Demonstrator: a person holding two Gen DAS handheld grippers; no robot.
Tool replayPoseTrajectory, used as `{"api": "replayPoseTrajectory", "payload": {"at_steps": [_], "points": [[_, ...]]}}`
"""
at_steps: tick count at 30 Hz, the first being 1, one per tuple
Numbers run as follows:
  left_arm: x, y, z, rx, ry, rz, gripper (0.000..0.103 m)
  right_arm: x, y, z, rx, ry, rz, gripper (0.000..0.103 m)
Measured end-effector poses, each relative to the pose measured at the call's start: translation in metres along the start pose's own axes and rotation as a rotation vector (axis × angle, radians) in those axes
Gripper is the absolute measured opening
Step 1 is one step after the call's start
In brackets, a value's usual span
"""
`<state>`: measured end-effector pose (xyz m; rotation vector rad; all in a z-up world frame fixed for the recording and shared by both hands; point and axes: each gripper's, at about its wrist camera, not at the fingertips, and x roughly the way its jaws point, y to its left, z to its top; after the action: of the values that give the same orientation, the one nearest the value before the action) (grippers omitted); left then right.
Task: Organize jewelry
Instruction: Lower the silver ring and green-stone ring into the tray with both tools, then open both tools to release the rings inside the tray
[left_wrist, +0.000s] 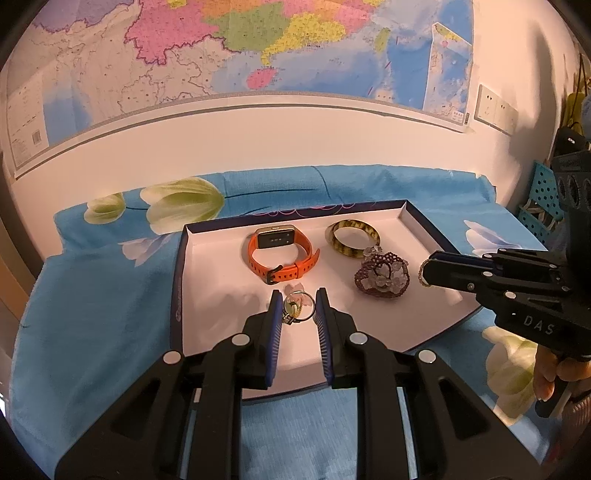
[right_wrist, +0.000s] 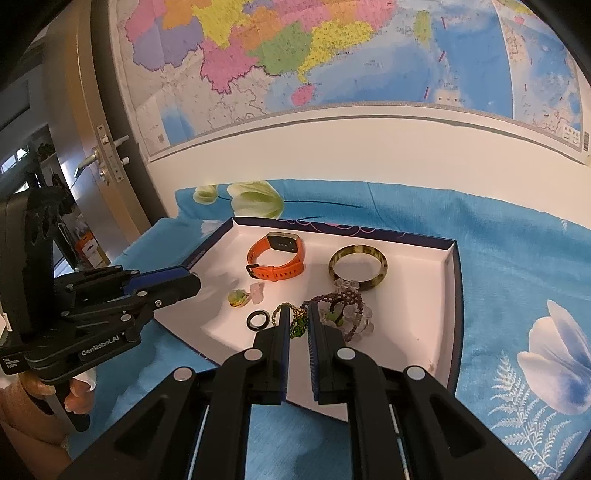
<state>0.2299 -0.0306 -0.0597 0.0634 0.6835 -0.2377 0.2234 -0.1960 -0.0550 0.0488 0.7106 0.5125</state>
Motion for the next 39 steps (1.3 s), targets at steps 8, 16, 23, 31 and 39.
{"api": "replayPoseTrajectory", "payload": {"at_steps": [8, 16, 23, 31, 39], "points": [[0.009, 0.0, 0.002, -0.002, 0.012, 0.004, 0.019, 0.01, -0.004, 0.001, 0.008, 0.02, -0.008, 0.008], [0.018, 0.002, 0.002, -0.015, 0.029, 0.007, 0.019, 0.019, -0.006, 0.001, 0.007, 0.037, -0.019, 0.008], [0.026, 0.002, 0.002, -0.019, 0.04, 0.012, 0.019, 0.028, -0.007, 0.003, 0.004, 0.052, -0.032, 0.008], [0.036, 0.007, 0.001, -0.036, 0.061, 0.02, 0.019, 0.037, -0.009, 0.002, 0.008, 0.074, -0.039, 0.008], [0.045, 0.009, -0.001, -0.045, 0.077, 0.033, 0.019, 0.043, -0.01, 0.002, 0.005, 0.087, -0.053, 0.008]]}}
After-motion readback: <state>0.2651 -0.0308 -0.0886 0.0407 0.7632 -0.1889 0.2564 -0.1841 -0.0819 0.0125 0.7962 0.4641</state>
